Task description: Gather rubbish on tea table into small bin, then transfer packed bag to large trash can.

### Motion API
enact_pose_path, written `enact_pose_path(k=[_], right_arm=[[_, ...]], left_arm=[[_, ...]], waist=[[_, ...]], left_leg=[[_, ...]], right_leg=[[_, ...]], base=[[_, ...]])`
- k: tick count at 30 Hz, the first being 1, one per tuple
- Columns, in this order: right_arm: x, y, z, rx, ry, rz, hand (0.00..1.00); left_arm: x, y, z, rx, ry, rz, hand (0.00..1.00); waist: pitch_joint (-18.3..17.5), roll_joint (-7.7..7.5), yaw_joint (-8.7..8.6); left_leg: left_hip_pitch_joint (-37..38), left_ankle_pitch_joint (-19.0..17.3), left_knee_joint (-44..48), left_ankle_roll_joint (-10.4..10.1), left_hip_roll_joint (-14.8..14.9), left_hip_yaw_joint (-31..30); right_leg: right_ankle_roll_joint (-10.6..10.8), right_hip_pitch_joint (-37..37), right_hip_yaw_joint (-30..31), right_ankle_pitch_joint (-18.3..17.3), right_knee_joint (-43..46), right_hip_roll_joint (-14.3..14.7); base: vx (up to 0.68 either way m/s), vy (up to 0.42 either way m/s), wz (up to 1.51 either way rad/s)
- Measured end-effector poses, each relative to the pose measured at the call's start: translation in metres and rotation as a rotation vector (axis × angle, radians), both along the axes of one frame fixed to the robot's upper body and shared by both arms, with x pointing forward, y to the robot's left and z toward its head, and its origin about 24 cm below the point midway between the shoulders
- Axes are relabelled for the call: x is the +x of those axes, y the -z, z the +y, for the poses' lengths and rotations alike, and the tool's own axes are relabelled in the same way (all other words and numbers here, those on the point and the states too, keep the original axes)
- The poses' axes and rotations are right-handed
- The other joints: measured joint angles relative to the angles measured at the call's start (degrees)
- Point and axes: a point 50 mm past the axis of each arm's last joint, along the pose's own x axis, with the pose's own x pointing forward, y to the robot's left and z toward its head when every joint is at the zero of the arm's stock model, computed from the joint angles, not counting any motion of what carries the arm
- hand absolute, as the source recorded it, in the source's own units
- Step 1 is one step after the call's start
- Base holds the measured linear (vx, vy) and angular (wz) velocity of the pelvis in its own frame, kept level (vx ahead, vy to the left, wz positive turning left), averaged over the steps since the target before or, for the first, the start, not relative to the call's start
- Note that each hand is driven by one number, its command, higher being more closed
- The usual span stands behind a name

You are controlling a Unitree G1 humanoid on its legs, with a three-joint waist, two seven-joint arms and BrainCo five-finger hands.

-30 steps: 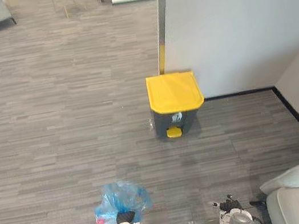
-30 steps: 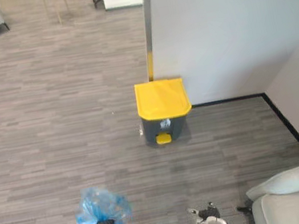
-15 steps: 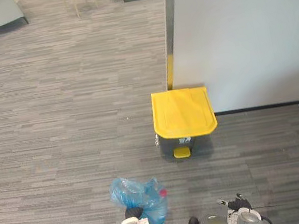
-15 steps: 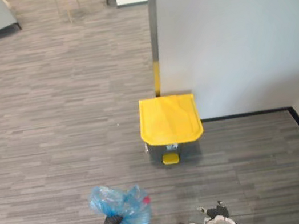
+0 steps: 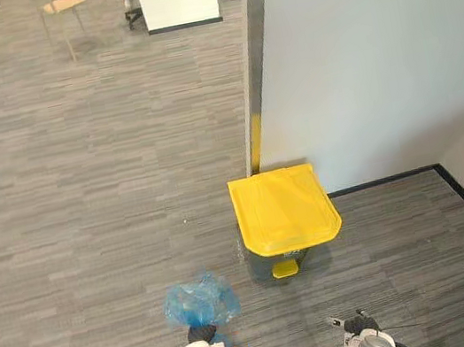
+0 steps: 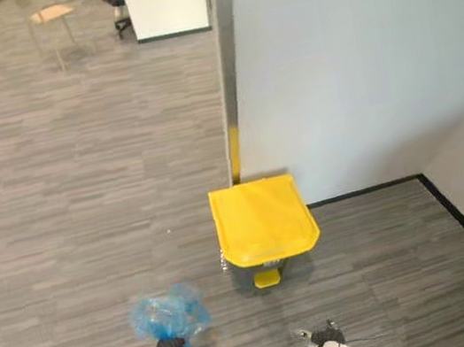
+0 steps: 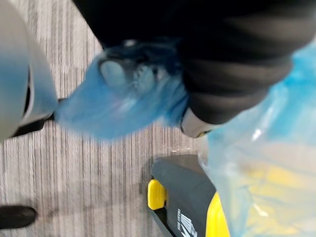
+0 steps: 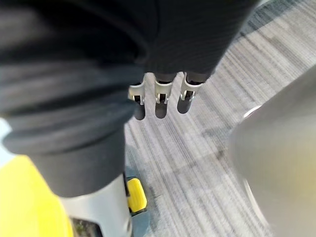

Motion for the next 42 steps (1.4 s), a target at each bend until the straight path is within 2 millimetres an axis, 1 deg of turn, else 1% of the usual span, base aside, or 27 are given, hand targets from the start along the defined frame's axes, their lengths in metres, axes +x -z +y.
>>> enact_pose_path(k=[1, 2, 3, 4, 5, 7, 8, 9, 11, 12, 14, 16, 17, 18, 19, 21, 22, 23, 24, 25, 26, 28, 30, 33, 38, 41, 42], right_arm=[[0.0, 0.0, -0.002, -0.005, 0.0, -0.001, 0.0], [-0.001, 0.0, -0.003, -0.009, -0.002, 0.002, 0.0], [0.0, 0.0, -0.003, -0.009, -0.003, 0.0, 0.0], [0.0, 0.0, -0.003, -0.009, -0.002, -0.001, 0.0], [0.001, -0.001, -0.003, -0.01, -0.003, -0.005, 0.0], [0.002, -0.001, -0.004, -0.011, -0.002, -0.006, 0.0], [-0.002, 0.001, -0.002, 0.002, 0.005, 0.007, 0.0], [-0.005, 0.001, -0.012, -0.02, 0.022, 0.016, 0.0], [-0.008, 0.002, -0.02, -0.035, 0.035, 0.033, 0.0], [-0.008, 0.002, -0.022, -0.039, 0.034, 0.034, 0.0], [-0.011, 0.003, -0.022, -0.039, 0.037, 0.046, 0.0], [-0.017, 0.005, -0.019, -0.033, 0.03, 0.063, 0.0], [-0.017, 0.005, -0.018, -0.032, 0.027, 0.064, 0.0], [-0.015, 0.005, -0.017, -0.03, 0.023, 0.061, 0.0], [-0.015, 0.005, -0.017, -0.028, 0.024, 0.061, 0.0], [-0.016, 0.005, -0.017, -0.028, 0.033, 0.063, 0.0], [-0.019, 0.006, -0.018, -0.027, 0.046, 0.071, 0.0], [-0.02, 0.006, -0.018, -0.026, 0.052, 0.075, 0.0], [-0.02, 0.006, -0.017, -0.023, 0.053, 0.076, 0.0], [-0.022, 0.007, -0.015, -0.018, 0.054, 0.078, 0.0], [-0.023, 0.007, -0.014, -0.011, 0.06, 0.079, 0.0], [-0.023, 0.007, -0.013, -0.01, 0.06, 0.079, 0.0], [-0.023, 0.007, -0.014, -0.011, 0.06, 0.077, 0.0], [-0.023, 0.007, -0.015, -0.015, 0.059, 0.078, 0.0], [-0.022, 0.007, -0.018, -0.022, 0.045, 0.084, 0.0], [-0.02, 0.007, -0.016, -0.024, 0.017, 0.083, 0.0], [-0.02, 0.007, -0.014, -0.02, 0.018, 0.084, 0.0]], left_arm=[[-0.002, 0.001, 0.001, 0.003, -0.003, 0.007, 1.0], [-0.005, 0.002, 0.004, 0.007, -0.022, 0.019, 1.0], [-0.007, 0.003, 0.006, 0.014, -0.037, 0.03, 1.0], [-0.007, 0.003, 0.007, 0.016, -0.039, 0.032, 1.0], [-0.007, 0.004, 0.006, 0.015, -0.039, 0.035, 1.0], [-0.006, 0.004, 0.004, 0.01, -0.035, 0.039, 1.0], [-0.007, 0.005, 0.005, 0.01, -0.037, 0.047, 1.0], [-0.009, 0.006, -0.002, -0.007, -0.036, 0.054, 1.0], [-0.009, 0.007, -0.012, -0.026, -0.025, 0.052, 1.0], [-0.009, 0.007, -0.013, -0.03, -0.02, 0.055, 1.0], [-0.006, 0.005, -0.013, -0.034, -0.018, 0.042, 1.0], [-0.001, 0.002, -0.012, -0.039, -0.015, 0.008, 1.0], [-0.001, 0.002, -0.012, -0.039, -0.016, 0.009, 1.0], [-0.002, 0.002, -0.012, -0.038, -0.018, 0.011, 1.0], [-0.001, 0.002, -0.011, -0.038, -0.018, 0.011, 1.0], [-0.001, 0.002, -0.011, -0.038, -0.021, 0.011, 1.0], [-0.002, 0.002, -0.012, -0.039, -0.022, 0.016, 1.0], [-0.002, 0.002, -0.01, -0.029, -0.024, 0.02, 1.0], [-0.003, 0.002, -0.009, -0.027, -0.023, 0.02, 1.0], [-0.002, 0.002, -0.008, -0.025, -0.021, 0.019, 1.0], [-0.002, 0.002, -0.007, -0.022, -0.019, 0.018, 1.0], [0.0, 0.002, -0.007, -0.019, -0.013, 0.013, 1.0], [-0.002, 0.003, -0.005, -0.012, -0.011, 0.022, 1.0], [-0.011, 0.007, 0.0, -0.001, -0.015, 0.059, 1.0], [-0.017, 0.009, 0.005, -0.002, -0.057, 0.071, 1.0], [-0.019, 0.009, 0.008, 0.015, -0.068, 0.077, 1.0], [-0.018, 0.009, 0.009, 0.016, -0.073, 0.073, 1.0]], waist=[[0.1, 0.17, -0.06], [-0.1, -0.08, -0.1], [-0.1, 0.01, -0.17], [-0.2, 0.11, -0.36], [-0.3, 0.25, -0.82], [-0.3, 0.14, -0.88], [-0.6, -0.98, -1.12], [-1.1, 0.82, -1.27], [-1.7, 2.99, -0.68], [-1.5, 3.74, -0.87], [-1.4, 3.63, -0.93], [-1.0, 2.6, -0.32], [-1.1, 2.51, -0.24], [-1.0, 2.12, -0.26], [-1.1, 2.17, -0.26], [-1.2, 2.43, -0.34], [-1.5, 2.23, -0.33], [-1.8, 1.77, -0.14], [-1.8, 1.68, -0.19], [-2.2, 0.95, -0.21], [-2.3, 0.91, -0.3], [-2.4, 0.79, -0.4], [-2.6, 0.55, -0.55], [-2.2, 1.45, -0.53], [-2.0, 1.84, -0.31], [-1.8, 1.38, -0.3], [-1.3, 0.67, -0.32]], left_leg=[[0.6, -0.2, -0.5, 0.3, 0.0, -0.1], [1.9, -1.2, -1.5, 0.5, 0.1, -0.5], [2.6, -1.4, -2.0, 0.1, 0.5, -0.8], [2.6, -1.5, -2.0, -0.1, 0.7, -0.9], [2.7, -1.7, -2.2, -0.4, 1.5, -1.8], [3.0, -2.2, -2.2, -1.9, 1.9, -3.1], [3.5, -2.9, -2.0, -3.6, 1.1, -5.0], [4.1, -2.6, -2.4, -3.6, 2.1, -6.5], [4.6, -2.0, -2.4, -4.6, 3.7, -7.2], [4.3, -1.9, -0.8, -4.8, 4.6, -7.7], [2.3, -2.0, 6.0, -4.9, 6.3, -8.4], [-1.9, -2.3, 18.6, -5.9, 8.8, -8.5], [-2.9, -3.1, 20.5, -5.9, 9.5, -8.4], [-4.0, -4.3, 20.7, -5.3, 9.5, -7.5], [-4.7, -5.2, 19.0, -4.9, 9.4, -6.7], [-5.2, -4.1, 12.2, -3.5, 8.7, -6.1], [-4.3, -2.1, 7.0, -4.1, 7.5, -6.8], [-2.7, -1.8, 4.7, -4.3, 6.2, -5.7], [-2.3, -1.8, 4.0, -4.3, 5.8, -5.3], [-1.7, -1.7, 3.2, -4.3, 5.1, -4.3], [-0.6, -1.5, 2.1, -3.9, 4.0, -2.9], [0.7, -1.0, 0.1, -3.2, 3.0, -1.4], [1.4, -0.7, -1.1, -3.0, 2.4, -0.8], [3.1, 0.8, -4.3, -2.9, 2.0, 0.9], [4.6, 2.1, -7.0, -3.2, 1.7, 3.0], [4.6, 2.8, -8.0, -2.8, 1.3, 2.9], [4.6, 2.9, -8.0, -2.5, 0.7, 2.7]], right_leg=[[-0.2, -0.4, -0.1, 0.1, 1.2, -0.1], [-0.5, -1.0, -0.7, -2.7, 2.8, 0.1], [-1.0, -2.1, -2.4, -5.9, 2.5, 0.7], [-1.1, -2.6, -3.1, -6.8, 1.7, 1.1], [-1.6, -4.1, -4.9, -7.7, -1.9, 2.7], [-2.2, -5.0, -5.4, -6.5, -9.9, 5.1], [-4.9, -3.5, -4.6, -2.8, -15.1, 5.9], [-5.4, -1.9, -5.9, -3.5, -15.9, 6.8], [-6.1, -1.2, -6.8, -4.5, -16.6, 8.3], [-6.2, 0.5, -7.6, -4.5, -18.0, 9.0], [-7.0, 4.3, -8.7, -4.0, -21.6, 10.3], [-7.5, 9.0, -8.9, -3.7, -25.4, 11.5], [-7.7, 9.5, -8.5, -3.6, -26.1, 11.7], [-7.7, 10.0, -7.8, -3.5, -26.9, 11.8], [-7.7, 10.0, -7.1, -3.5, -27.0, 11.6], [-7.2, 9.9, -6.0, -3.3, -27.0, 11.1], [-5.6, 9.8, -4.9, -2.9, -27.3, 10.9], [-4.4, 9.9, -3.6, -2.5, -28.3, 10.3], [-4.2, 9.9, -3.2, -2.3, -28.6, 9.9], [-3.6, 9.8, -2.4, -1.9, -29.2, 9.3], [-2.8, 10.0, -1.3, -1.4, -29.9, 8.3], [-2.0, 10.0, -0.1, -0.9, -30.6, 7.6], [-1.7, 10.1, 0.7, -0.4, -31.3, 7.4], [-1.8, 9.9, 2.3, 1.3, -32.7, 7.6], [-2.0, 9.1, 4.6, 3.0, -33.7, 8.4], [-2.1, 7.8, 4.8, 3.3, -32.7, 8.1], [-1.7, 6.7, 4.5, 2.2, -30.0, 7.3]], base=[[0.08, 0.035, -0.01], [0.08, -0.017, -0.01], [0.1, -0.037, 0.0], [0.1, -0.093, 0.16], [0.13, -0.142, 0.29], [0.17, -0.177, 0.44], [0.24, -0.181, 0.51], [0.27, -0.182, 0.47], [0.34, -0.187, 0.14], [0.37, -0.23, 0.14], [0.25, -0.159, 0.19], [0.17, -0.07, 0.0], [0.15, 0.009, -0.26], [0.14, 0.066, -0.32], [0.15, 0.123, -0.41], [0.11, 0.148, -0.33], [0.11, 0.15, -0.29], [0.1, 0.15, -0.3], [0.09, 0.162, -0.29], [0.05, 0.213, -0.37], [0.04, 0.181, -0.37], [0.01, 0.127, -0.33], [0.0, 0.092, -0.24], [-0.03, 0.03, -0.26], [-0.07, 0.002, -0.29], [-0.12, -0.006, -0.11], [-0.14, -0.005, 0.08]])
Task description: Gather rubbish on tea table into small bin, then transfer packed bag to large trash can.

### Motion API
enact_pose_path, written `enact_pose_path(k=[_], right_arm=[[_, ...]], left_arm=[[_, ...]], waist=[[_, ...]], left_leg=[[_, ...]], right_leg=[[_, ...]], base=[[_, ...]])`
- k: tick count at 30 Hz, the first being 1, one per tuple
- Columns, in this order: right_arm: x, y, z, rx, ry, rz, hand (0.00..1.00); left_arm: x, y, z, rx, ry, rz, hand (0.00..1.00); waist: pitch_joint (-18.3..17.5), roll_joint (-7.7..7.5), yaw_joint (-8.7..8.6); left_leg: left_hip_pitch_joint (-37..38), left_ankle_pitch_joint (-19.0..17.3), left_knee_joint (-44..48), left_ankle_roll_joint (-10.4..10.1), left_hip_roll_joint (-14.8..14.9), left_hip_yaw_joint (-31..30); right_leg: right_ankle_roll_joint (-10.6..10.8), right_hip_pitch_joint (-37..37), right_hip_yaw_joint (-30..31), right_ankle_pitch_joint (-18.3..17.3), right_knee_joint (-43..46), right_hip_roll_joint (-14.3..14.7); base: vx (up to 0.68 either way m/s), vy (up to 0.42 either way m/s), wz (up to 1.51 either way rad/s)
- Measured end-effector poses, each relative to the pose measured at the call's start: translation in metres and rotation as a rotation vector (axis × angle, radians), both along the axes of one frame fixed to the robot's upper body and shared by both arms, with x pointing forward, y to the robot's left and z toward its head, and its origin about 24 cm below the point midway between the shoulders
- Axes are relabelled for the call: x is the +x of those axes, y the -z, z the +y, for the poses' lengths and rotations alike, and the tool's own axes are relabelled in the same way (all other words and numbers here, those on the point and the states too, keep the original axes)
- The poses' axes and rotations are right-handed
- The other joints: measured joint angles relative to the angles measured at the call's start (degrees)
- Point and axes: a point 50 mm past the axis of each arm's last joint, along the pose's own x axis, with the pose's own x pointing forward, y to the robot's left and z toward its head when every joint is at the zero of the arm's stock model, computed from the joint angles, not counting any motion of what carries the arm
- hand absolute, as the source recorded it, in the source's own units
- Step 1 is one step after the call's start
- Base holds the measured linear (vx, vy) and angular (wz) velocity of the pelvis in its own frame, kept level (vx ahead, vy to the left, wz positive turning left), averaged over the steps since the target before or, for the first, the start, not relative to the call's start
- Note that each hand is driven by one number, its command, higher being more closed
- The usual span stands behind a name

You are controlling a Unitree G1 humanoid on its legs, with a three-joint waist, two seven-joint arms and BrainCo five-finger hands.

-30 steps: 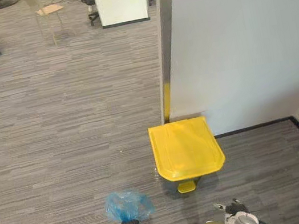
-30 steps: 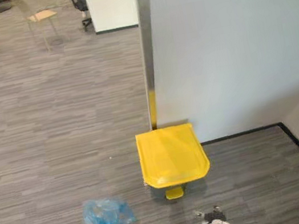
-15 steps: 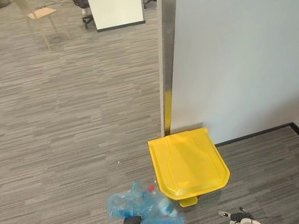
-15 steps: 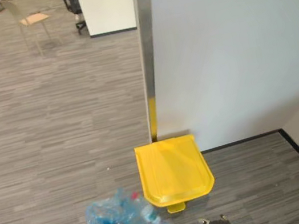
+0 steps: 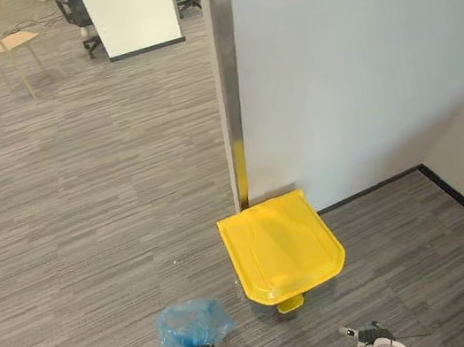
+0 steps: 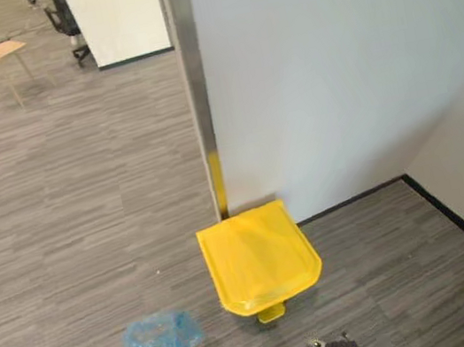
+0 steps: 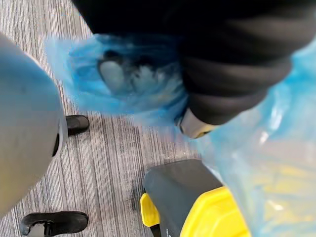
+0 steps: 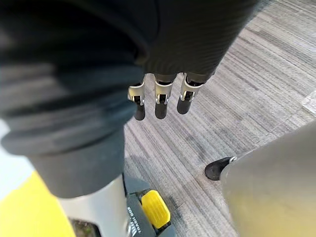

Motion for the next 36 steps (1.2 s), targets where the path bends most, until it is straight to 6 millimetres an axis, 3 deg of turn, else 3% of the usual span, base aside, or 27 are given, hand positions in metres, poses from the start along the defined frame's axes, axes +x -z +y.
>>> enact_pose_path(k=[2, 3, 4, 5, 6, 7, 8, 9, 10, 11, 14, 15, 18, 21, 24, 27, 32, 34, 35, 36], right_arm=[[0.002, 0.0, 0.002, 0.012, 0.018, -0.013, 0.0], [0.002, 0.0, 0.002, 0.017, 0.027, -0.016, 0.0], [0.01, -0.003, 0.0, 0.018, 0.048, -0.044, 0.0], [0.01, -0.003, 0.002, 0.021, 0.048, -0.045, 0.0], [0.005, -0.001, 0.006, 0.034, 0.049, -0.026, 0.0], [0.009, -0.003, 0.002, 0.021, 0.043, -0.041, 0.0], [0.01, -0.004, -0.008, -0.002, 0.066, -0.047, 0.0], [0.016, -0.006, -0.008, 0.003, 0.066, -0.051, 0.0], [0.026, -0.009, -0.007, 0.005, 0.067, -0.083, 0.0], [0.029, -0.01, -0.007, 0.003, 0.068, -0.092, 0.0], [0.022, -0.007, -0.002, 0.012, 0.089, -0.068, 0.0], [0.02, -0.007, -0.002, 0.014, 0.094, -0.065, 0.0], [0.016, -0.006, -0.006, 0.013, 0.132, -0.062, 0.0], [0.015, -0.007, -0.01, 0.005, 0.144, -0.063, 0.0], [0.012, -0.006, -0.013, -0.001, 0.152, -0.058, 0.0], [0.01, -0.006, -0.015, -0.004, 0.152, -0.053, 0.0], [0.007, -0.005, -0.013, -0.012, 0.108, -0.039, 0.0], [0.005, -0.004, -0.012, -0.014, 0.094, -0.032, 0.0], [0.007, -0.004, -0.01, -0.008, 0.084, -0.034, 0.0], [0.014, -0.005, -0.003, 0.007, 0.072, -0.05, 0.0]], left_arm=[[0.004, -0.001, 0.003, -0.004, -0.029, -0.011, 1.0], [0.006, -0.002, 0.001, -0.008, -0.029, -0.014, 1.0], [0.012, -0.003, -0.004, -0.02, -0.023, -0.029, 1.0], [0.011, -0.003, -0.001, -0.013, -0.023, -0.025, 1.0], [0.014, -0.004, 0.004, -0.001, -0.025, -0.036, 1.0], [0.025, -0.008, -0.001, -0.011, -0.025, -0.072, 1.0], [0.027, -0.009, -0.012, -0.035, -0.009, -0.086, 1.0], [0.028, -0.009, -0.01, -0.031, -0.018, -0.089, 1.0], [0.034, -0.012, -0.009, -0.026, -0.02, -0.102, 1.0], [0.037, -0.013, -0.008, -0.024, -0.017, -0.11, 1.0], [0.033, -0.011, -0.01, -0.031, -0.018, -0.095, 1.0], [0.032, -0.01, -0.013, -0.036, -0.016, -0.09, 1.0], [0.034, -0.011, -0.013, -0.033, -0.005, -0.095, 1.0], [0.034, -0.011, -0.013, -0.033, -0.006, -0.093, 1.0], [0.038, -0.012, -0.014, -0.036, -0.003, -0.105, 1.0], [0.042, -0.014, -0.016, -0.04, 0.001, -0.116, 1.0], [0.031, -0.01, -0.017, -0.038, 0.012, -0.088, 1.0], [0.028, -0.009, -0.019, -0.039, 0.026, -0.082, 1.0], [0.025, -0.008, -0.018, -0.035, 0.031, -0.074, 1.0], [0.024, -0.008, -0.017, -0.03, 0.042, -0.075, 1.0]], waist=[[1.0, -1.63, -0.21], [1.2, -1.81, -0.11], [2.9, -1.25, -0.15], [2.2, -2.93, -0.21], [1.6, -4.77, -0.1], [3.0, -3.71, -0.65], [4.4, -0.82, 0.22], [5.6, -1.57, 1.07], [5.8, -1.42, 0.93], [6.2, -0.55, 0.85], [5.7, -2.41, 1.11], [5.8, -2.11, 1.76], [5.8, -1.1, 1.92], [5.5, 0.26, 2.24], [4.5, 1.35, 2.1], [4.3, 1.44, 2.11], [2.6, 1.56, 2.12], [1.9, 1.53, 2.08], [1.4, 0.84, 2.44], [2.2, -1.88, 2.74]], left_leg=[[0.0, -1.2, -0.1, 1.6, -2.0, -2.7], [0.0, -1.6, -0.3, 2.1, -2.6, -3.8], [1.0, -1.9, -0.8, 2.7, -3.1, -5.2], [1.0, -3.0, -2.1, 3.5, -3.9, -6.7], [-0.3, -3.3, 3.8, 3.3, -6.8, -6.1], [-4.2, -9.5, 21.8, 6.1, -4.8, -5.1], [-0.8, -15.0, 18.0, 5.8, -3.2, -3.2], [0.3, -14.4, 18.2, 6.5, -3.8, -2.4], [0.1, -16.1, 19.3, 6.9, -2.5, -2.5], [-0.4, -16.5, 19.8, 6.4, -1.7, -2.4], [-0.1, -19.0, 22.8, 4.2, -1.0, -3.6], [-0.7, -20.5, 24.6, 3.0, -0.3, -4.8], [-1.4, -20.3, 23.8, 1.8, 1.6, -8.4], [-1.2, -20.2, 23.0, 1.5, 2.1, -11.4], [-2.0, -18.5, 23.0, -0.7, 2.5, -15.0], [-1.7, -17.0, 22.9, -1.4, 2.2, -15.8], [0.6, -15.8, 22.6, -1.7, 1.3, -15.2], [0.8, -15.7, 24.2, -1.8, 0.5, -14.9], [-1.7, -14.4, 30.6, -3.2, -0.8, -14.3], [-8.2, -16.4, 38.7, 1.5, -1.5, -14.5]], right_leg=[[1.9, -2.4, -2.2, -2.9, 7.3, -3.0], [2.6, -3.5, -3.1, -3.2, 10.2, -3.8], [3.5, -9.1, -4.9, -3.2, 20.7, -5.0], [3.0, -10.6, -5.6, -5.3, 17.0, -5.2], [2.4, -11.1, -6.5, -7.2, 12.8, -6.8], [2.1, -10.0, -8.3, -4.5, 11.6, -5.9], [6.3, -11.4, -9.1, 0.1, 15.6, -5.8], [5.6, -13.7, -7.7, -0.4, 19.3, -6.6], [3.4, -16.3, -8.2, -0.9, 19.3, -5.2], [1.8, -17.5, -9.2, 0.0, 18.1, -3.8], [-1.4, -16.5, -8.9, 1.4, 14.9, -2.0], [-2.4, -15.4, -7.5, 4.0, 13.9, -0.4], [-4.2, -15.3, -8.9, 2.9, 15.0, 1.3], [-4.6, -15.7, -10.3, 0.5, 17.2, 1.3], [-4.2, -15.0, -11.8, -0.8, 17.8, 0.6], [-4.0, -13.5, -12.4, -1.0, 17.8, -0.2], [-4.0, -11.1, -12.0, -1.0, 17.6, -1.2], [-4.0, -10.4, -11.3, -0.9, 17.1, -1.3], [-3.7, -9.9, -9.5, -0.4, 15.6, -2.2], [-2.5, -9.6, -7.1, 0.4, 13.9, -5.1]], base=[[-0.17, -0.014, 0.29], [-0.26, -0.009, 0.39], [-0.21, 0.014, 0.42], [-0.19, 0.042, 0.42], [-0.06, 0.085, 0.76], [-0.07, 0.17, 0.47], [-0.06, 0.173, 0.1], [-0.08, 0.131, -0.48], [-0.05, 0.044, -0.36], [-0.04, 0.007, 0.0], [0.16, -0.091, 0.2], [0.25, -0.122, 0.27], [0.26, -0.106, 0.41], [0.23, -0.077, 0.21], [0.19, -0.038, 0.45], [0.11, 0.008, 0.36], [0.07, 0.064, 0.08], [0.02, 0.1, -0.19], [-0.05, 0.164, -0.3], [-0.09, 0.21, -0.3]])
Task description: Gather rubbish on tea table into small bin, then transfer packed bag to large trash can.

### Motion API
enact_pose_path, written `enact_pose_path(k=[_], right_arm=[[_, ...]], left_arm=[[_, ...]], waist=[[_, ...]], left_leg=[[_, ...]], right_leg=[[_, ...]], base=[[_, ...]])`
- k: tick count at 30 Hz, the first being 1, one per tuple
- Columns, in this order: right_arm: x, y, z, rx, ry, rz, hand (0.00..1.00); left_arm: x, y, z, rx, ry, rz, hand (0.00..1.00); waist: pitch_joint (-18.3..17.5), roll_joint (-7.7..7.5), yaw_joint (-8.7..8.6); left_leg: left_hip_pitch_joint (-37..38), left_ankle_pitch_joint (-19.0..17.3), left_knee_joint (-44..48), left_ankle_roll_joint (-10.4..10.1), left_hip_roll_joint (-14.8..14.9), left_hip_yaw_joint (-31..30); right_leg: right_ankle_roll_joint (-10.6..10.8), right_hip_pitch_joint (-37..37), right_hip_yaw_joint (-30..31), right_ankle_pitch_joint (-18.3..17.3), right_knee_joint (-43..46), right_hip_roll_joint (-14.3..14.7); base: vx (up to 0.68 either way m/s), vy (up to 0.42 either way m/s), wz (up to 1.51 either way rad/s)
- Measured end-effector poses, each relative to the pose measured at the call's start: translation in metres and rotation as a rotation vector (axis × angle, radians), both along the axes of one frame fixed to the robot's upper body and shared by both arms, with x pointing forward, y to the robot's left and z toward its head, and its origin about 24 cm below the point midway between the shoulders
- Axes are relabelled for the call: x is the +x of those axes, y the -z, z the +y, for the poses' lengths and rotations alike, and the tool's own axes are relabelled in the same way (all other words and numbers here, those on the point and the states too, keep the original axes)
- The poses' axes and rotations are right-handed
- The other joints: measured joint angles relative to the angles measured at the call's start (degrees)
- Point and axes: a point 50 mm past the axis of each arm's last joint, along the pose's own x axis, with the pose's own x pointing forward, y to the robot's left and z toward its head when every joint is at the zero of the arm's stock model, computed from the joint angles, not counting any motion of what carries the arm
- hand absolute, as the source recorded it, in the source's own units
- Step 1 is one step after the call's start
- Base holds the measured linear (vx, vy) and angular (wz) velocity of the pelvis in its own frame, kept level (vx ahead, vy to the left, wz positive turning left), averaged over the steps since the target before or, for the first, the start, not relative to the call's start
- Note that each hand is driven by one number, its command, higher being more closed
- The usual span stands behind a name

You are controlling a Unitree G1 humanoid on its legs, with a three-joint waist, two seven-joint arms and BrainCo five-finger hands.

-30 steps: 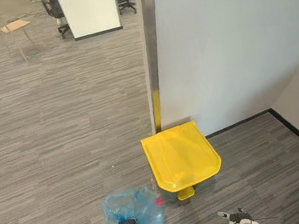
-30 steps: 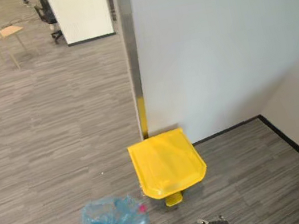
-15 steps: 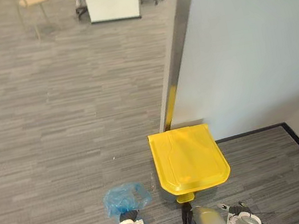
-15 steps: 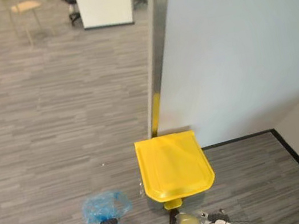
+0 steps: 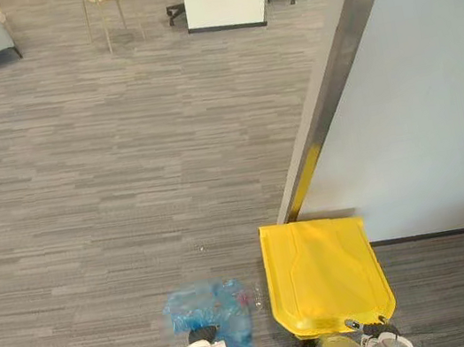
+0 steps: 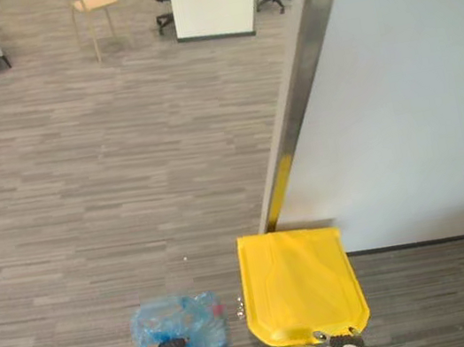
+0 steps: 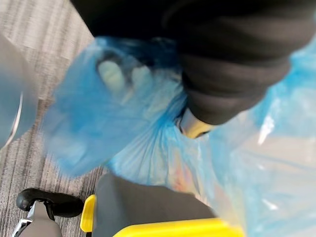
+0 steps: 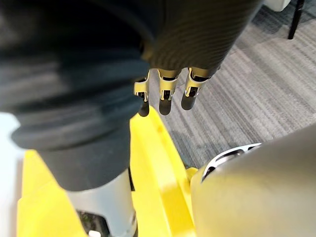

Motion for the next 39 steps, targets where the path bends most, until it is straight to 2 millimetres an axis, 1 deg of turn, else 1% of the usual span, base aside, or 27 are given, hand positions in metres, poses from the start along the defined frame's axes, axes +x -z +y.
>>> enact_pose_path(k=[1, 2, 3, 4, 5, 7, 8, 9, 11, 12, 13, 14, 15, 16, 17, 19, 21, 23, 25, 26, 28, 30, 31, 32, 33, 34, 39], right_arm=[[-0.001, 0.001, 0.005, 0.013, 0.003, 0.004, 0.0], [-0.005, 0.002, 0.003, 0.01, 0.011, 0.012, 0.0], [0.0, -0.001, -0.002, -0.003, -0.002, -0.004, 0.0], [0.001, 0.0, 0.005, 0.015, -0.016, -0.001, 0.0], [0.001, 0.001, 0.014, 0.037, -0.025, -0.004, 0.0], [0.0, 0.002, 0.014, 0.039, -0.024, -0.007, 0.0], [0.001, 0.001, 0.013, 0.035, -0.023, -0.014, 0.0], [0.0, 0.0, 0.011, 0.028, -0.02, -0.021, 0.0], [0.0, 0.0, 0.011, 0.026, -0.019, -0.02, 0.0], [-0.002, 0.0, 0.011, 0.028, -0.019, -0.015, 0.0], [-0.006, 0.002, 0.011, 0.03, -0.018, -0.003, 0.0], [-0.008, 0.002, 0.009, 0.025, -0.016, 0.002, 0.0], [-0.01, 0.002, 0.007, 0.02, -0.014, 0.007, 0.0], [-0.012, 0.002, 0.0, 0.001, -0.014, 0.017, 0.0], [-0.013, 0.003, -0.003, -0.007, -0.017, 0.027, 0.0], [-0.012, 0.005, -0.005, -0.013, -0.043, 0.053, 0.0], [-0.012, 0.005, -0.008, -0.023, -0.062, 0.067, 0.0], [-0.021, 0.007, -0.013, -0.029, -0.049, 0.098, 0.0], [-0.025, 0.008, -0.015, -0.028, -0.039, 0.113, 0.0], [-0.024, 0.008, -0.016, -0.032, -0.039, 0.111, 0.0], [-0.022, 0.008, -0.013, -0.024, -0.033, 0.104, 0.0], [-0.021, 0.007, -0.012, -0.024, -0.032, 0.099, 0.0], [-0.023, 0.008, -0.012, -0.023, -0.03, 0.104, 0.0], [-0.027, 0.009, -0.009, -0.014, -0.026, 0.114, 0.0], [-0.027, 0.007, -0.016, -0.032, -0.011, 0.103, 0.0], [-0.028, 0.007, -0.014, -0.033, -0.001, 0.093, 0.0], [-0.028, 0.008, -0.014, -0.03, -0.002, 0.098, 0.0]], left_arm=[[0.002, -0.001, -0.002, -0.005, 0.006, -0.009, 1.0], [0.004, -0.002, -0.004, -0.009, 0.017, -0.015, 1.0], [0.006, -0.003, -0.003, -0.008, 0.027, -0.026, 1.0], [0.007, -0.004, 0.004, 0.012, 0.027, -0.035, 1.0], [0.006, -0.004, 0.011, 0.029, 0.023, -0.029, 1.0], [0.006, -0.004, 0.012, 0.029, 0.019, -0.026, 1.0], [0.004, -0.003, 0.012, 0.028, 0.018, -0.02, 1.0], [0.001, -0.001, 0.011, 0.026, 0.019, -0.001, 1.0], [-0.001, 0.0, 0.012, 0.028, 0.018, 0.006, 1.0], [-0.002, 0.0, 0.012, 0.027, 0.017, 0.008, 1.0], [-0.003, 0.001, 0.012, 0.026, 0.016, 0.012, 1.0], [-0.005, 0.002, 0.011, 0.019, 0.002, 0.023, 1.0], [-0.007, 0.003, 0.01, 0.013, -0.003, 0.029, 1.0], [-0.01, 0.005, 0.004, -0.003, -0.006, 0.045, 1.0], [-0.009, 0.004, 0.001, -0.01, -0.003, 0.045, 1.0], [-0.007, 0.004, 0.003, -0.002, 0.006, 0.041, 1.0], [-0.004, 0.004, 0.002, -0.001, 0.021, 0.043, 1.0], [-0.005, 0.005, 0.0, -0.004, 0.04, 0.052, 1.0], [-0.009, 0.006, 0.001, -0.001, 0.037, 0.064, 1.0], [-0.013, 0.007, 0.003, 0.002, 0.034, 0.074, 1.0], [-0.014, 0.007, 0.008, 0.012, 0.031, 0.069, 1.0], [-0.017, 0.008, 0.008, 0.012, 0.028, 0.078, 1.0], [-0.02, 0.009, 0.011, 0.018, 0.025, 0.086, 1.0], [-0.019, 0.008, 0.012, 0.018, 0.017, 0.079, 1.0], [-0.017, 0.008, 0.007, 0.004, 0.017, 0.072, 1.0], [-0.026, 0.011, 0.01, 0.009, 0.012, 0.1, 1.0], [-0.025, 0.011, 0.011, 0.015, 0.015, 0.099, 1.0]], waist=[[0.0, 0.06, -0.16], [0.0, 0.58, -0.72], [0.5, 0.13, -0.05], [0.4, -0.16, 0.37], [0.1, -0.64, -0.2], [0.0, -0.78, -0.57], [0.0, -0.76, -0.66], [-0.1, -0.58, -0.78], [-0.4, -0.68, -1.23], [-0.8, -0.72, -1.22], [-2.0, -1.14, -1.21], [-3.1, -0.05, -0.9], [-3.4, 0.29, -0.58], [-4.6, 1.67, 0.01], [-5.6, 3.05, -0.14], [-6.2, 2.87, -0.32], [-5.9, 3.28, -0.53], [-5.4, 3.98, -1.75], [-4.9, 4.01, -2.11], [-4.2, 3.75, -2.2], [-2.9, 3.51, -1.83], [-3.0, 3.42, -1.92], [-3.8, 2.38, -2.43], [-3.5, 1.61, -2.8], [-3.5, 4.09, -2.54], [-4.5, 4.0, -3.33], [-4.4, 3.79, -3.27]], left_leg=[[-0.7, -1.5, -6.4, 1.9, 1.8, 1.1], [-0.6, 1.6, -11.2, 0.8, 3.6, 1.6], [0.3, 2.3, -13.6, -2.2, 3.9, 2.4], [0.8, 2.4, -13.3, -2.3, 3.8, 4.1], [1.0, 2.3, -13.2, -2.2, 3.7, 4.5], [1.1, 2.0, -13.9, -1.0, 4.2, 5.2], [0.7, 2.4, -14.1, -0.8, 4.9, 5.5], [0.3, 3.9, -15.5, -1.1, 5.6, 5.5], [0.5, 7.0, -19.3, -2.5, 6.2, 5.6], [0.4, 7.5, -19.9, -2.8, 6.3, 5.7], [0.2, 8.6, -20.8, -3.7, 6.7, 6.5], [0.6, 9.7, -22.6, -3.4, 6.9, 7.1], [1.0, 10.2, -24.0, -2.7, 6.8, 7.3], [2.8, 12.8, -29.7, -0.4, 5.9, 7.6], [4.0, 16.0, -34.3, -0.1, 4.7, 8.7], [4.0, 19.1, -37.1, -0.9, 3.9, 8.9], [2.9, 19.5, -37.5, -1.2, 3.7, 7.6], [2.3, 19.7, -37.6, -1.1, 3.7, 4.3], [2.2, 19.6, -37.8, -1.3, 3.7, 3.3], [2.0, 19.7, -38.2, -2.1, 3.7, 3.0], [1.6, 19.6, -38.6, -2.8, 3.4, 3.0], [1.2, 19.5, -39.1, -2.9, 2.9, 2.7], [1.9, 19.2, -42.0, -3.0, 1.9, 2.6], [1.9, 19.5, -39.8, -2.0, 1.2, 3.1], [1.7, 17.2, -37.0, -1.7, 2.4, 3.7], [3.1, 18.6, -41.5, -1.8, 1.5, 4.4], [4.3, 20.2, -42.6, -1.8, 0.9, 3.7]], right_leg=[[0.7, 0.1, 0.1, 1.2, 0.1, -0.6], [1.2, 0.0, -0.1, 1.5, 0.5, 0.1], [2.4, -1.3, 2.1, 1.1, 2.0, 0.4], [2.6, -0.9, 3.3, 1.3, 1.2, 0.1], [3.0, 0.2, 3.1, 1.8, 0.0, 0.1], [2.9, -0.2, 3.0, 2.1, 0.9, 0.6], [2.1, -1.4, 3.0, 0.9, 4.7, 1.0], [1.6, -3.1, 2.6, -1.1, 12.7, 1.7], [1.5, -2.9, 2.9, -3.4, 22.9, 1.5], [1.8, -2.5, 3.2, -3.9, 23.4, 1.4], [3.3, -1.5, 2.9, -6.1, 21.4, 0.8], [3.2, -1.5, 0.4, -6.2, 18.5, 2.1], [3.0, -1.1, 0.2, -6.1, 17.0, 2.8], [1.6, 1.0, 0.6, -5.2, 10.1, 4.7], [0.2, 2.8, 2.0, -4.4, 3.3, 6.4], [0.2, 3.4, 4.1, -4.4, -2.6, 7.3], [-0.9, 5.1, 4.1, -4.0, -8.8, 7.7], [-0.9, 6.4, 2.7, -2.6, -11.1, 7.9], [-0.6, 7.1, 1.6, -2.3, -11.7, 7.8], [0.1, 7.4, 1.2, -1.8, -12.5, 7.7], [0.2, 7.2, 1.4, -1.5, -12.6, 7.4], [0.5, 6.5, 1.5, -1.3, -12.4, 6.7], [1.0, 6.3, 1.5, -1.0, -13.4, 5.6], [1.1, 5.9, 1.7, -1.0, -14.2, 5.0], [1.4, 6.0, 2.0, -0.8, -14.0, 6.3], [1.7, 7.1, 2.8, 1.6, -18.0, 6.2], [1.6, 8.5, 2.5, 2.6, -19.4, 6.4]], base=[[-0.1, 0.128, -0.08], [-0.12, 0.178, -0.21], [-0.11, 0.165, -0.52], [-0.17, 0.201, -0.65], [-0.17, 0.081, -0.5], [-0.17, 0.012, -0.17], [-0.13, -0.09, -0.06], [-0.12, -0.115, -0.02], [-0.07, -0.164, -0.06], [-0.03, -0.211, -0.22], [0.03, -0.228, -0.44], [0.03, -0.228, -0.52], [0.02, -0.168, -0.75], [-0.02, -0.01, -0.81], [-0.03, -0.01, -0.79], [-0.06, -0.07, -0.64], [-0.12, -0.118, -0.32], [-0.16, -0.012, 0.38], [-0.17, 0.021, 0.42], [-0.19, 0.052, 0.15], [-0.19, 0.058, 0.09], [-0.08, 0.049, 0.09], [-0.05, 0.096, 0.18], [0.02, 0.096, 0.02], [0.12, 0.126, -0.13], [0.17, 0.103, -0.16], [0.19, 0.03, 0.07]])
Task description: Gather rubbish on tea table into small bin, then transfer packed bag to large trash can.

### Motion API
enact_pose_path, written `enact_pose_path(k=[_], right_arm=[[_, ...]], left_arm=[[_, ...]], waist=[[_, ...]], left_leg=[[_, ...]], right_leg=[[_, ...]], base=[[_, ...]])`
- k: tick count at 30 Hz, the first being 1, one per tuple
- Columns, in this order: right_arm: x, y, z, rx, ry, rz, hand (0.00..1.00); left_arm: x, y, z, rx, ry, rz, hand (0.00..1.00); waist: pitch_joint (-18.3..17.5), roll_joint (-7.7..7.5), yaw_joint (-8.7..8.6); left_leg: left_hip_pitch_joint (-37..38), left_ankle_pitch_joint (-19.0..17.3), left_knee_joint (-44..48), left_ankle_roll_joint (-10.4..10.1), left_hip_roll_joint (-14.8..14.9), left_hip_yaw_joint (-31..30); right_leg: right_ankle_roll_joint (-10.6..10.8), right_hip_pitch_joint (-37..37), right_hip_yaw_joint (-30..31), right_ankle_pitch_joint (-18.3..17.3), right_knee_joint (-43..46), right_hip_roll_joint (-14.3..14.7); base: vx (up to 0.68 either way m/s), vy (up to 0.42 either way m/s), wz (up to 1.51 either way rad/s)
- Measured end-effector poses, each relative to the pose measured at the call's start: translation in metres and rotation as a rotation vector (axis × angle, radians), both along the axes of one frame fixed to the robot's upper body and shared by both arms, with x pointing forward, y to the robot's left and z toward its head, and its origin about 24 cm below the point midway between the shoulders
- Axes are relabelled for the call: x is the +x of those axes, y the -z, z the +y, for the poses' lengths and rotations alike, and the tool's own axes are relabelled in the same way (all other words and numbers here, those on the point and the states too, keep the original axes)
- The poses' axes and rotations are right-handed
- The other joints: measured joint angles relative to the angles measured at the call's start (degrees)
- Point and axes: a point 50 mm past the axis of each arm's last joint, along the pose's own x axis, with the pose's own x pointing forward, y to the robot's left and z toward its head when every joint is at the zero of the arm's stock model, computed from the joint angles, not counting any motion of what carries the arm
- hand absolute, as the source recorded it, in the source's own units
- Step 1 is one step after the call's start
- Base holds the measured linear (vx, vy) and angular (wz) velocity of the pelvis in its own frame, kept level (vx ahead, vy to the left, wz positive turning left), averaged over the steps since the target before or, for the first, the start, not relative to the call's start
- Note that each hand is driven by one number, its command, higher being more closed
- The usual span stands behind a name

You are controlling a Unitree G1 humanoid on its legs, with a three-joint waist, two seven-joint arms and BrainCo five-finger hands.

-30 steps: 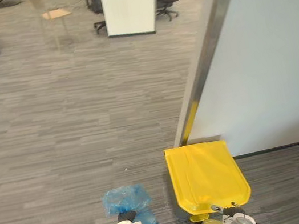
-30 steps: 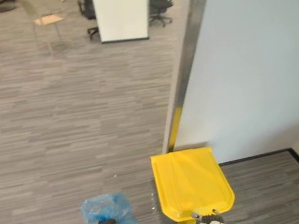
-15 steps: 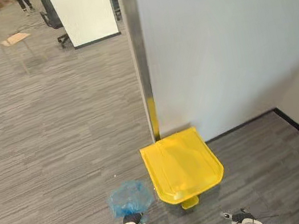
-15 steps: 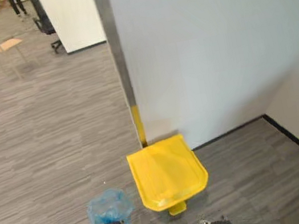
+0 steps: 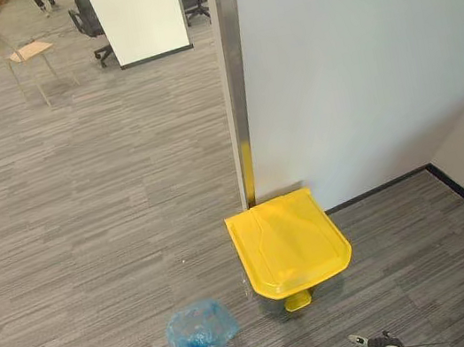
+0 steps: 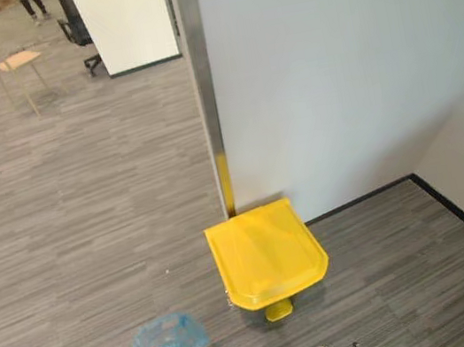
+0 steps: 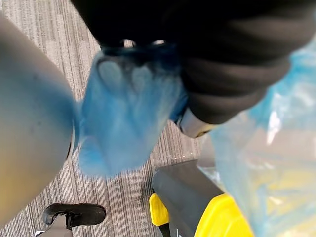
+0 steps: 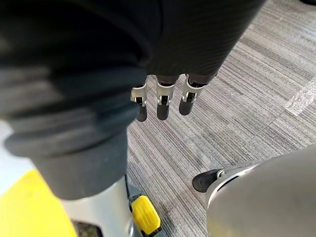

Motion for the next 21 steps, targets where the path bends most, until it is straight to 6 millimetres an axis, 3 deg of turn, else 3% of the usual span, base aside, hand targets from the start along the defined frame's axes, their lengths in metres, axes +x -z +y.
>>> enact_pose_path(k=[8, 11, 14, 15, 16, 18, 20, 21], right_arm=[[0.0, 0.002, 0.005, 0.018, -0.003, 0.012, 0.0], [0.001, 0.002, 0.005, 0.016, -0.009, 0.01, 0.0], [0.01, 0.0, 0.011, 0.02, -0.048, -0.009, 0.0], [0.015, -0.002, 0.011, 0.018, -0.047, -0.033, 0.0], [0.019, -0.004, 0.011, 0.019, -0.035, -0.057, 0.0], [0.028, -0.007, 0.011, 0.015, -0.045, -0.08, 0.0], [0.034, -0.009, 0.014, 0.016, -0.058, -0.099, 0.0], [0.041, -0.011, 0.015, 0.014, -0.064, -0.118, 0.0]], left_arm=[[-0.009, 0.002, 0.015, 0.023, -0.049, 0.023, 1.0], [-0.012, 0.002, 0.018, 0.021, -0.09, 0.026, 1.0], [-0.008, 0.0, 0.024, 0.033, -0.103, 0.006, 1.0], [-0.005, -0.002, 0.026, 0.034, -0.115, -0.004, 1.0], [0.001, -0.003, 0.027, 0.032, -0.128, -0.019, 1.0], [0.001, -0.003, 0.027, 0.045, -0.133, -0.017, 1.0], [0.004, -0.005, 0.03, 0.051, -0.133, -0.023, 1.0], [0.007, -0.006, 0.031, 0.053, -0.129, -0.029, 1.0]], waist=[[0.5, -0.77, 0.39], [0.8, -0.82, 0.52], [2.5, -2.5, 0.67], [3.0, -3.41, 0.55], [4.4, -2.85, 0.5], [4.7, -2.51, 0.83], [5.3, -2.9, 1.4], [6.2, -2.98, 1.51]], left_leg=[[3.2, -0.4, -0.8, 0.3, -0.1, 1.5], [3.7, -3.0, 1.1, 0.4, 0.2, 2.5], [2.5, -7.8, 7.5, 1.6, -0.3, 3.4], [1.5, -10.2, 10.4, 1.5, -1.0, 2.4], [2.1, -11.1, 12.3, 2.4, -0.6, 1.5], [2.0, -12.5, 14.9, 2.6, 1.7, 1.3], [2.2, -14.3, 17.4, 1.9, 3.2, 1.3], [2.4, -16.4, 20.2, 1.2, 4.4, 1.3]], right_leg=[[0.0, 2.5, 1.9, 0.1, -1.1, 0.3], [0.0, 2.4, 2.6, -0.2, 0.0, 0.4], [1.1, -0.7, 3.9, -5.3, 9.7, -1.9], [1.7, -3.4, 3.2, -7.4, 16.8, -3.4], [1.7, -8.3, 1.5, -7.4, 26.4, -4.1], [0.4, -12.3, -1.7, -8.4, 28.3, -3.6], [0.2, -16.3, -2.9, -6.6, 25.4, -3.6], [0.8, -18.4, -3.1, -4.0, 20.6, -3.6]], base=[[0.07, 0.01, -0.12], [-0.05, 0.036, -0.28], [-0.14, 0.035, -0.19], [-0.09, 0.02, 0.14], [-0.1, 0.025, 0.17], [0.0, 0.009, 0.08], [0.09, -0.066, -0.04], [0.14, -0.153, -0.05]])
